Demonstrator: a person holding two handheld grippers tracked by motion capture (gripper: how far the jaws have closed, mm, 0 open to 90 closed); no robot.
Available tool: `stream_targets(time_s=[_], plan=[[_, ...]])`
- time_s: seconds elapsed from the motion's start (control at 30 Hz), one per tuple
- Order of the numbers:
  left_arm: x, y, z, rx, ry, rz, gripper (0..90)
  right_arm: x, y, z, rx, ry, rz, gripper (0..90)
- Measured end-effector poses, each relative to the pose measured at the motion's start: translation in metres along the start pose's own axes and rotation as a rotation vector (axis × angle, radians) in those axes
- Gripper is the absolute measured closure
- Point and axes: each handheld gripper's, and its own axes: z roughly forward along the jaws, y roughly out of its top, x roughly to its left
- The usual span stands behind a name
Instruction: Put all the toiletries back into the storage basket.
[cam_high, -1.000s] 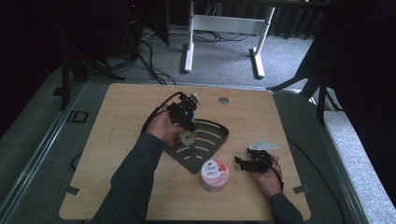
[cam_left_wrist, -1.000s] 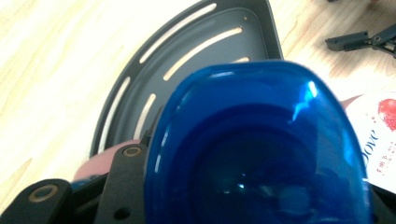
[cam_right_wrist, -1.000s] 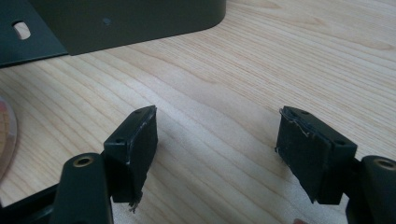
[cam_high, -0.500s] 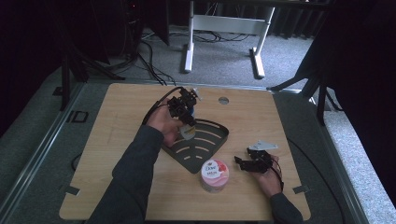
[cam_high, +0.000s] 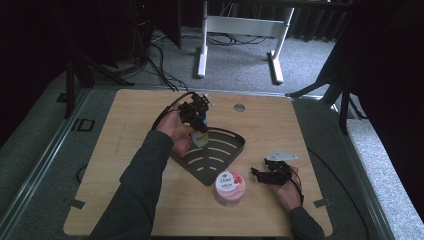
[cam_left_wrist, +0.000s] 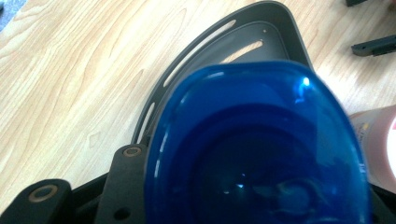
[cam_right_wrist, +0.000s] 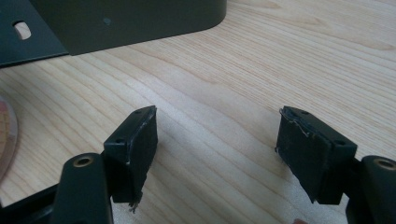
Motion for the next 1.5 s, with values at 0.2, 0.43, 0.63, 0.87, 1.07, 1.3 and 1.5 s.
stream_targets(time_s=[0.2, 0.43, 0.63, 0.87, 1.07, 1.3, 1.5], plan=[[0.004, -0.001, 0.005, 0.011, 0.001, -0.005, 54.9, 0.0, 0.0, 0.0, 0.0, 0.0, -0.001, 28.9], [0.01, -0.001, 0.009, 0.01, 0.011, -0.028, 54.8, 0.0, 0.0, 0.0, 0.0, 0.0, -0.001, 28.9], [0.014, 0.001, 0.013, 0.014, 0.042, -0.071, 54.7, 0.0, 0.0, 0.0, 0.0, 0.0, 0.001, 28.8], [0.017, 0.003, 0.02, 0.029, 0.064, -0.113, 54.7, 0.0, 0.0, 0.0, 0.0, 0.0, 0.0, 28.8], [0.021, 0.004, 0.024, 0.038, 0.077, -0.148, 54.6, 0.0, 0.0, 0.0, 0.001, 0.0, 0.001, 28.8], [0.028, 0.005, 0.031, 0.061, 0.106, -0.207, 54.5, 0.0, 0.0, 0.0, 0.001, 0.0, 0.001, 28.8], [0.031, 0.005, 0.034, 0.075, 0.113, -0.229, 54.4, 0.0, 0.0, 0.0, 0.001, 0.0, 0.001, 28.8]])
